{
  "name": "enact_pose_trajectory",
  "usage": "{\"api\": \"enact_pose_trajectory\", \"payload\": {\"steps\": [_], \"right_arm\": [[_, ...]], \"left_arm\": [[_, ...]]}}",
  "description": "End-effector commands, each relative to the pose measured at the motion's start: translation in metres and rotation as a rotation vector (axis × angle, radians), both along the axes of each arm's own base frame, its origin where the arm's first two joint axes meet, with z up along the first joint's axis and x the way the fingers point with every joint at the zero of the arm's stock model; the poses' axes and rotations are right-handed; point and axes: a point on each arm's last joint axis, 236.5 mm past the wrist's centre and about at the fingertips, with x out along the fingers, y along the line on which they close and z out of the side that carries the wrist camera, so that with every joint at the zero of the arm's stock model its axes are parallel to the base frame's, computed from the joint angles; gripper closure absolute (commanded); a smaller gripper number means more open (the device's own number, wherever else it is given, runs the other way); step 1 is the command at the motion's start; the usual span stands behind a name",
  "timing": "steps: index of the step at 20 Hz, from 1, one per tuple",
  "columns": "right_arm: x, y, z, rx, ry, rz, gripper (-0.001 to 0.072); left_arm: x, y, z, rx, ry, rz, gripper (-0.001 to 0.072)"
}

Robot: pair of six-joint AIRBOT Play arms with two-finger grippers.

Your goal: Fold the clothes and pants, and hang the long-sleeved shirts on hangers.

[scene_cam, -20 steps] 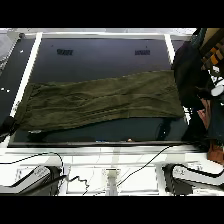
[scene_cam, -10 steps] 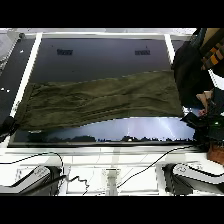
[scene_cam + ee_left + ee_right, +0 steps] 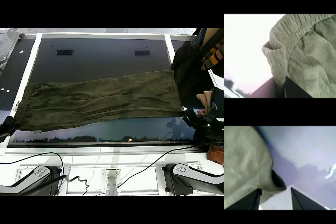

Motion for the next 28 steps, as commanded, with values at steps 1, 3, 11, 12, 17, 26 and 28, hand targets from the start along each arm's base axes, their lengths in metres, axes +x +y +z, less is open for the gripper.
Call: {"api": "enact_pose_trajectory", "payload": {"steps": [1,3,11,12,17,26,28], "right_arm": [[0.011,-0.003,-0.009,-0.020,-0.010,-0.043,0.0271],[0.022,0.010,-0.010,-0.027,-0.019,-0.019,0.0316],[0.049,0.047,0.073,0.040,-0.063,0.255,0.0696],[0.042,0.039,0.088,-0.014,-0.029,0.289,0.0695],[0.043,0.022,0.188,-0.227,-0.128,0.298,0.0696],[0.139,0.050,0.207,-0.236,-0.287,0.179,0.0697],[0.166,0.063,0.192,-0.186,-0.254,0.196,0.0697]], "left_arm": [[0.000,0.000,0.000,-0.002,-0.002,0.001,0.0659],[0.003,-0.002,0.002,-0.015,-0.013,0.007,0.0659],[0.015,-0.032,0.076,-0.132,-0.083,-0.130,0.0661],[0.008,-0.027,0.093,-0.090,-0.069,-0.142,0.0661],[-0.003,-0.013,0.153,0.047,-0.070,-0.091,0.0662],[0.009,-0.002,0.133,-0.059,-0.028,0.018,0.0664],[0.017,0.006,0.128,-0.105,-0.016,0.061,0.0666]]}}
